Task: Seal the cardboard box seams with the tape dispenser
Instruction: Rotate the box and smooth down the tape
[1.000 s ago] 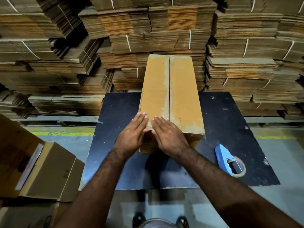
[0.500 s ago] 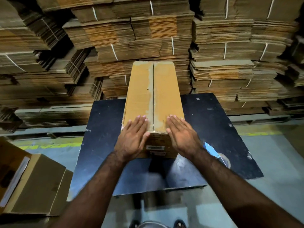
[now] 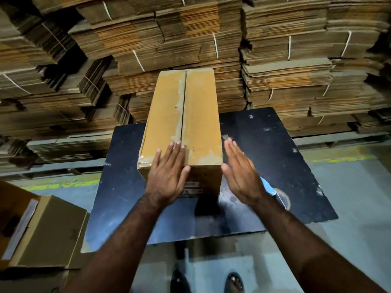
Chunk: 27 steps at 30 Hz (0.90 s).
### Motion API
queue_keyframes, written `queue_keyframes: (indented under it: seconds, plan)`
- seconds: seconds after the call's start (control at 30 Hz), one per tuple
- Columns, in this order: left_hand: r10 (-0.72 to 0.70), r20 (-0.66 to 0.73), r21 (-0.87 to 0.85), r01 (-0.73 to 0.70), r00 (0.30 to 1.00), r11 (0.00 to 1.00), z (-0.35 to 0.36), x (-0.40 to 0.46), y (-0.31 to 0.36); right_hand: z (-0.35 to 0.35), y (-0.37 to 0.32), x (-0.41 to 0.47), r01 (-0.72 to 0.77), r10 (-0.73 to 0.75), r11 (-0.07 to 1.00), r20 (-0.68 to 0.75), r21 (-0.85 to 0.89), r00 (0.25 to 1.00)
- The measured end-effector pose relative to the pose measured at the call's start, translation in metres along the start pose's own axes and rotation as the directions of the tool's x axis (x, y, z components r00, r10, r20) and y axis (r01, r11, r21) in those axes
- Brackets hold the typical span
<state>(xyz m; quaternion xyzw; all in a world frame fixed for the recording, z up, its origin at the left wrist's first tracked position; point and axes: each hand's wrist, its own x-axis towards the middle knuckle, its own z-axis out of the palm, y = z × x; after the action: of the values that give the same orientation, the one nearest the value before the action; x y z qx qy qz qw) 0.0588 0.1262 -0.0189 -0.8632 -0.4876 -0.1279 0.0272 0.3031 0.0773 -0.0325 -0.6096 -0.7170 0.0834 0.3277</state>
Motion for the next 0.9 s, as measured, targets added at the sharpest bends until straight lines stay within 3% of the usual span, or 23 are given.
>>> queue_keyframes:
  seconds: [0.13,0.3,0.4,0.53,0.73,0.9]
  plan:
    - [0.069,0.046,-0.017,-0.068,0.997,0.998,0.01,0.026,0.07,-0.014,-0.002,0.009,-0.119,0.161,0.951,-0.126,0.286,0.979]
    - [-0.188,-0.007,0.076,0.188,0.982,0.979,0.034,0.048,0.112,-0.023,-0.003,0.003,-0.152,0.245,0.898,-0.182,0.412,0.952]
    - [-0.234,-0.075,0.083,0.24,0.969,0.967,0.04,0.05,0.117,-0.016,-0.005,-0.006,-0.19,0.293,0.871,-0.168,0.453,0.941]
    - [-0.16,-0.03,0.085,0.162,0.987,0.983,0.036,0.046,0.112,-0.01,-0.016,-0.019,-0.213,0.323,0.833,-0.136,0.51,0.936]
    - [0.003,-0.044,0.127,0.003,0.999,0.992,0.033,0.015,0.073,0.015,-0.051,-0.026,-0.328,0.405,0.697,0.027,0.638,0.914]
    - [-0.004,-0.162,0.081,0.017,0.987,0.997,0.035,0.013,0.079,0.037,-0.059,-0.026,-0.377,0.446,0.757,0.0,0.533,0.895]
